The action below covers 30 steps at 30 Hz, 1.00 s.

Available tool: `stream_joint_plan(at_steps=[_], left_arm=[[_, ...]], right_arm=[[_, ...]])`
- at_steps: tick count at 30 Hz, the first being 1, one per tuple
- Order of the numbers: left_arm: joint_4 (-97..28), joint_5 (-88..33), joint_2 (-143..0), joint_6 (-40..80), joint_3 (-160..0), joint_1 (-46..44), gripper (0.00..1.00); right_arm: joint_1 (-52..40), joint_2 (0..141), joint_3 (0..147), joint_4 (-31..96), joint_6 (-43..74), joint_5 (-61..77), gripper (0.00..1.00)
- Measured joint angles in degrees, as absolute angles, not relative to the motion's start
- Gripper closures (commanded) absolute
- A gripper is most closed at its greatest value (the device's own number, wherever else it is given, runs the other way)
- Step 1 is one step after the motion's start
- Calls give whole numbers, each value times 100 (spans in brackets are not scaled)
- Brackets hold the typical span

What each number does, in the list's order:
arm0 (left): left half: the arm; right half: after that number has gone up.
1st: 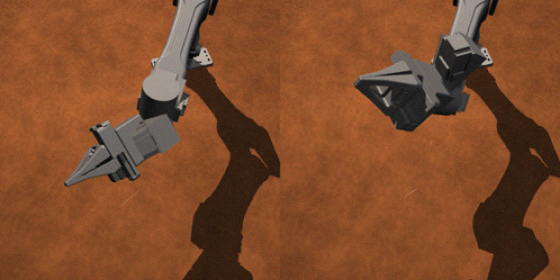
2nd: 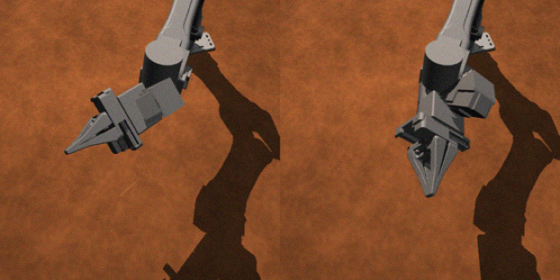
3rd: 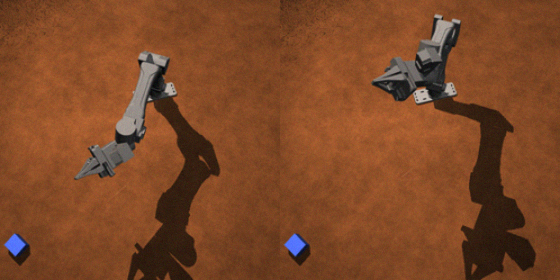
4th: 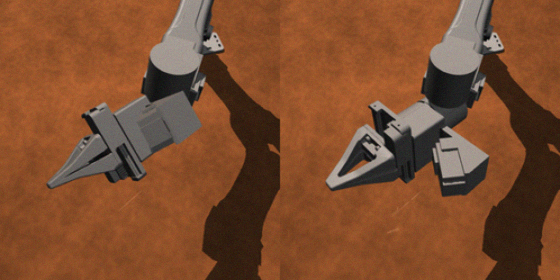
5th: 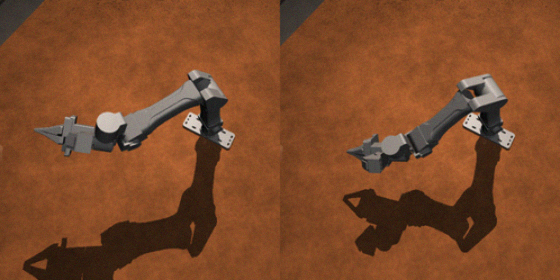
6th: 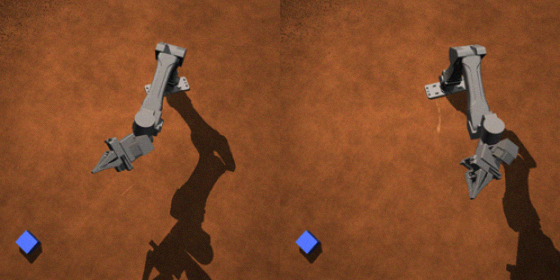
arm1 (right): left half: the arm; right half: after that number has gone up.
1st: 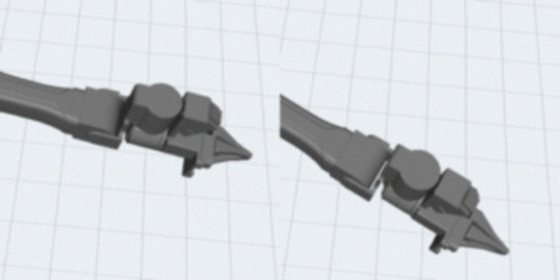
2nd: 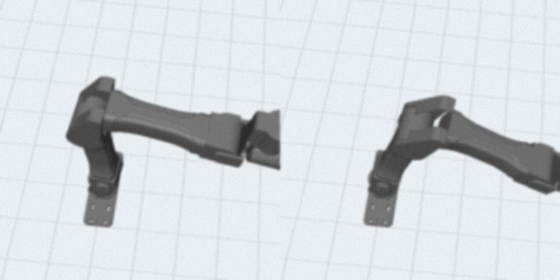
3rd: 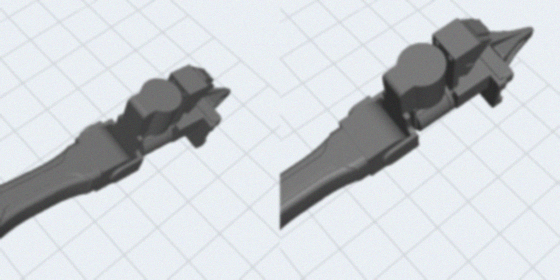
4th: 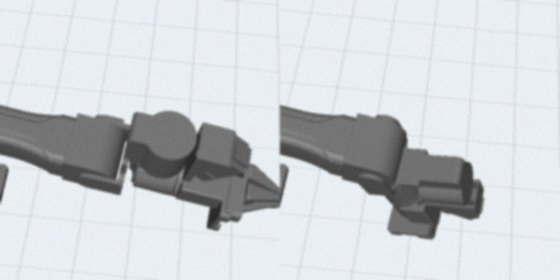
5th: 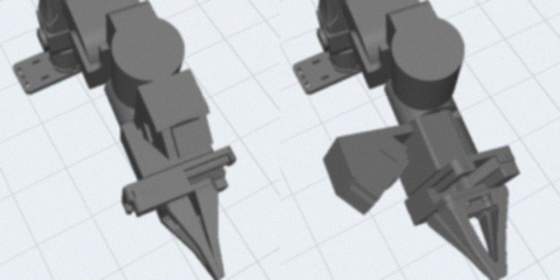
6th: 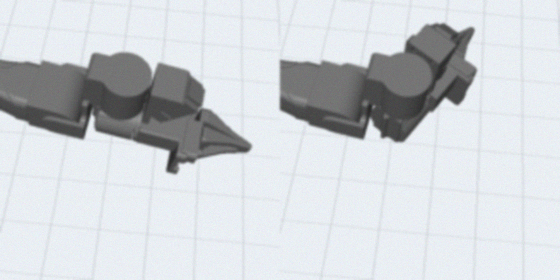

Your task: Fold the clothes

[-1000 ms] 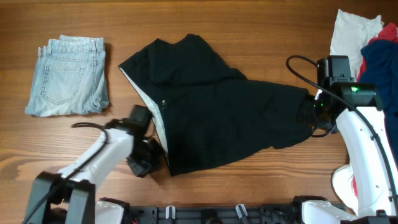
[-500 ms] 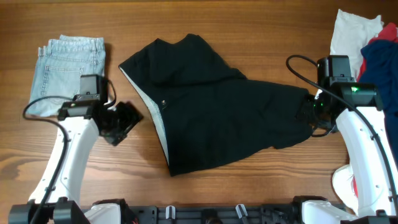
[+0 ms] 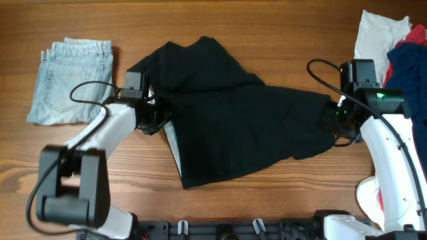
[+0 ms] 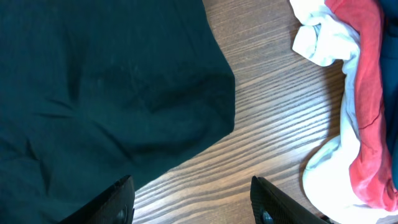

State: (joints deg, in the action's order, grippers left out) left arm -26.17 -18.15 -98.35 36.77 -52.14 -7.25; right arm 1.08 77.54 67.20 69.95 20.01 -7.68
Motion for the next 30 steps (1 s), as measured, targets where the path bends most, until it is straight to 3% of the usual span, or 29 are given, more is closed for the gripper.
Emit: stream_joint_plan(at_steps=[9,13,20,30], left_arm=[[-1841,-2381,-10213,3736,-5295,-703,39],[-1835,-2410,-10232,3730,-5295,-701,54],[-1846,-2709,-10197,3765,-5284,-567,47],[-2043,-2759,-9915,3763,-5282,-523,46]], right_arm=[[108,7758,6720,7017,2001,-768,39],[108,7758,6720,7004,2001,-768,39],[108,7758,6720,7004,1959,-768,39],[108,7758,6720,7004,1957,-768,39]])
